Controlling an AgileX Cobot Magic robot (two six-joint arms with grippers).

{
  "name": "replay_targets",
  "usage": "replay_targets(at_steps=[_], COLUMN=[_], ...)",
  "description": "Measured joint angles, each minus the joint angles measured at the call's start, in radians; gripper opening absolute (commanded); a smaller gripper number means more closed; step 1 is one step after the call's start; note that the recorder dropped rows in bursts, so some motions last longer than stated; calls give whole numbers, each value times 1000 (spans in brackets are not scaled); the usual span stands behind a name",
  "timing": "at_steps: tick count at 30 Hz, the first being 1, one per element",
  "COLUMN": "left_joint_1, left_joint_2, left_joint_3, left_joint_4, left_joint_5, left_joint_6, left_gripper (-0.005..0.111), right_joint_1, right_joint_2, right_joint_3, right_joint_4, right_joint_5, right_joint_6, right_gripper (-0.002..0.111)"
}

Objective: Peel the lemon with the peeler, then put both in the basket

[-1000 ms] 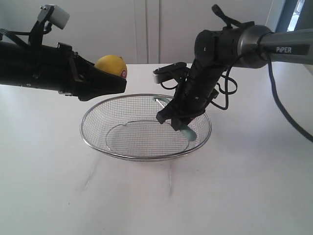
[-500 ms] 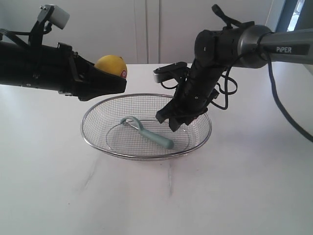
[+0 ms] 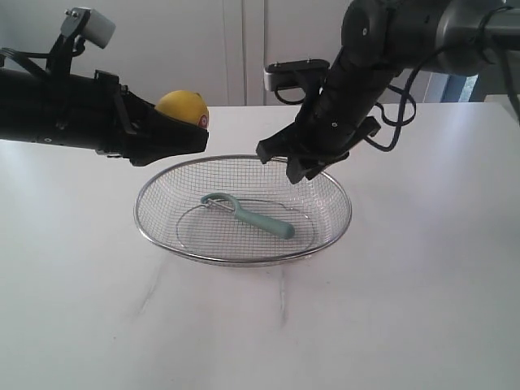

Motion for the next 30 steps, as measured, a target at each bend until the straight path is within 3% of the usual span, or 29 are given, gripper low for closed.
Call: replay_targets(at_steps=[2, 18, 30], left_joint_1=[0, 0, 0], left_joint_2=[0, 0, 0], left_joint_3=[0, 0, 0], left_joint_4=[0, 0, 0], left_joint_5=[0, 0, 0], left_joint_6=[0, 0, 0], left_gripper=[0, 0, 0], right_joint_1=[0, -3, -129], right_joint_2=[-15, -113, -144], right_joint_3=[0, 0, 0], right_joint_4=[0, 29, 63], right_joint_5=[42, 179, 234], right_joint_6=[0, 7, 8], right_gripper=[0, 0, 0])
